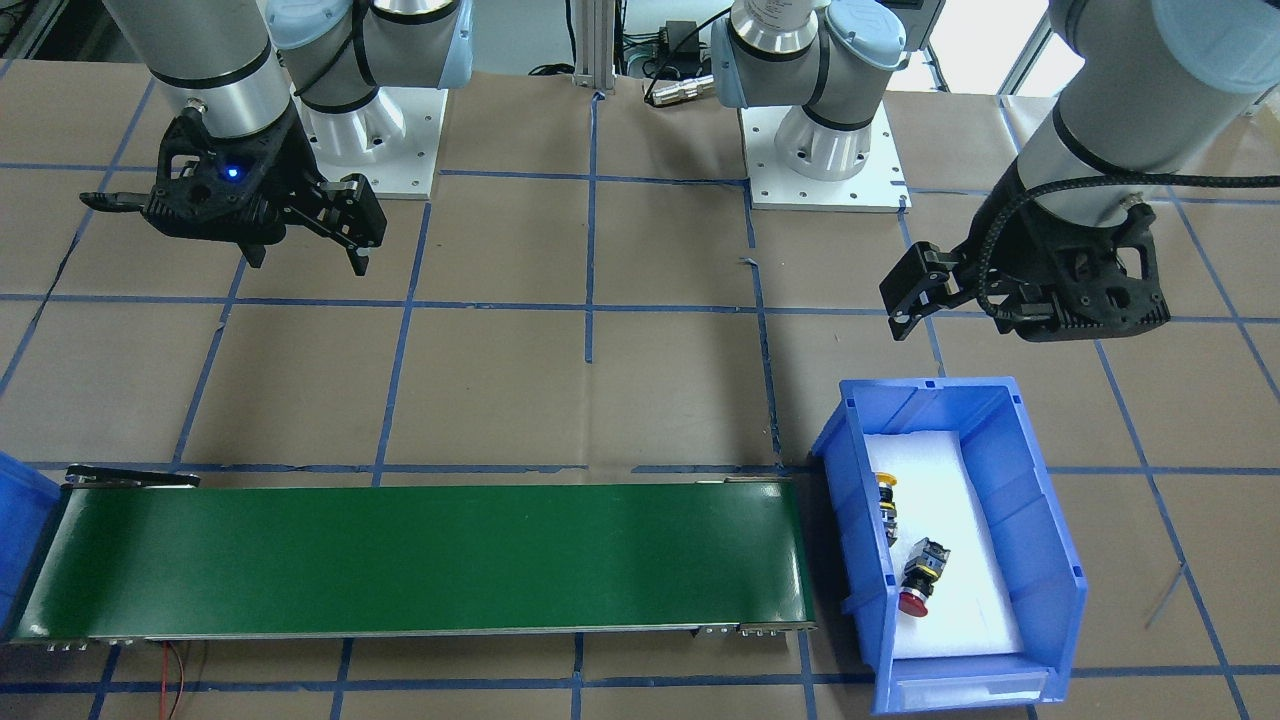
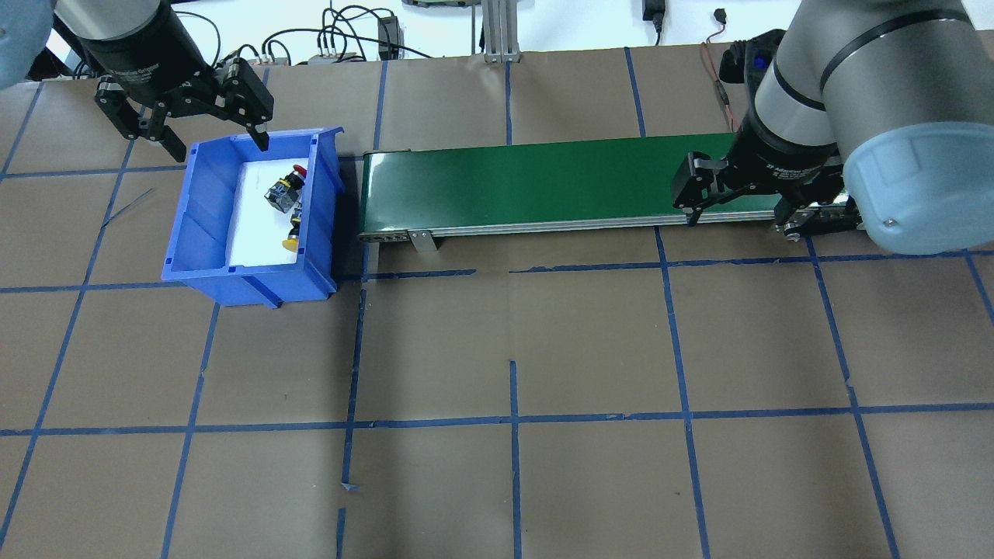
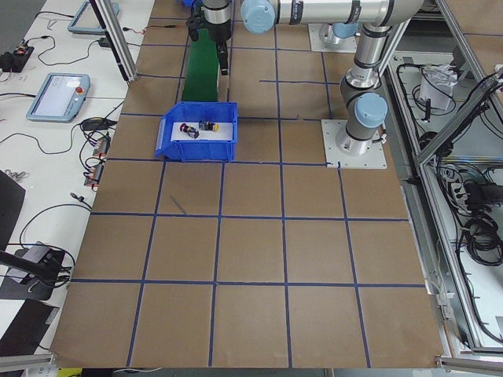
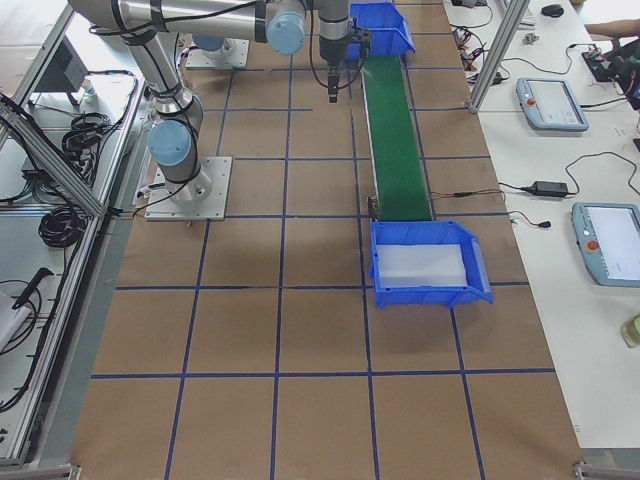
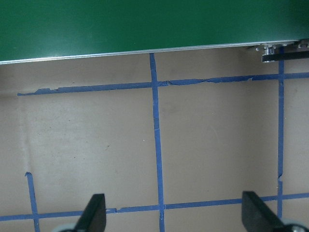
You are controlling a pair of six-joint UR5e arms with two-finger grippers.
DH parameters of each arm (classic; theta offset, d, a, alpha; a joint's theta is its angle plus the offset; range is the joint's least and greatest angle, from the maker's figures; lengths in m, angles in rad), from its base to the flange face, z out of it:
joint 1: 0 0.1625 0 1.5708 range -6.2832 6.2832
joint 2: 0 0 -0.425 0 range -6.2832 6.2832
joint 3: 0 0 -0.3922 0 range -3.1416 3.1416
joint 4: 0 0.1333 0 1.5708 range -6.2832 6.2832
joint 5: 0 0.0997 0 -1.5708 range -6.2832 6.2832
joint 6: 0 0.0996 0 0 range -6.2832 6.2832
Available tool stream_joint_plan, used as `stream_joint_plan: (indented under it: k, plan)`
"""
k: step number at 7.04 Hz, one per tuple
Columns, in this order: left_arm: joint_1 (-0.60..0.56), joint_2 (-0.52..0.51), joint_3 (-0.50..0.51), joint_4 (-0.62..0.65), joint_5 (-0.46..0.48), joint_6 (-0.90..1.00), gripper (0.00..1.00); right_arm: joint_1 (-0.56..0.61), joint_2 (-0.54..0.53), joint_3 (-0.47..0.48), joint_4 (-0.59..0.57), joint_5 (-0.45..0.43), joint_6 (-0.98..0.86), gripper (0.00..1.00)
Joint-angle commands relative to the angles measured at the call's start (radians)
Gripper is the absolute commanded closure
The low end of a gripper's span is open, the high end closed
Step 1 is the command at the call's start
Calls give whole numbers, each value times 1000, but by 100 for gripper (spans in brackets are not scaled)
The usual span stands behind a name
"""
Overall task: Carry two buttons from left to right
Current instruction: 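Move the left gripper over the blue bin toward the red-capped button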
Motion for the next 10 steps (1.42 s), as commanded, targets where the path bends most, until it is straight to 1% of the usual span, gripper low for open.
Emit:
stream_joint_plan:
  k: [1,3,4,5,6,8,9,10]
  plan:
    - [-1,27,-57,18,0,-37,0,0,-1,0,0,2,0,0]
    - [19,11,-36,40,-5,-18,0,0,0,0,0,0,-2,0]
    - [22,21,-26,49,-8,32,0,0,0,0,0,0,-6,0]
    - [21,39,-28,52,-14,34,0,0,0,0,0,2,-9,0]
    - [25,12,-31,61,-11,34,0,-2,2,0,0,0,-12,0]
    - [25,24,-20,78,-12,44,0,-2,0,14,-2,-1,-5,0]
    - [27,-18,-31,168,-14,70,0,-2,-5,18,-2,-1,-11,0]
    - [28,-72,-17,217,-15,74,0,-2,-9,19,-2,-1,-11,0]
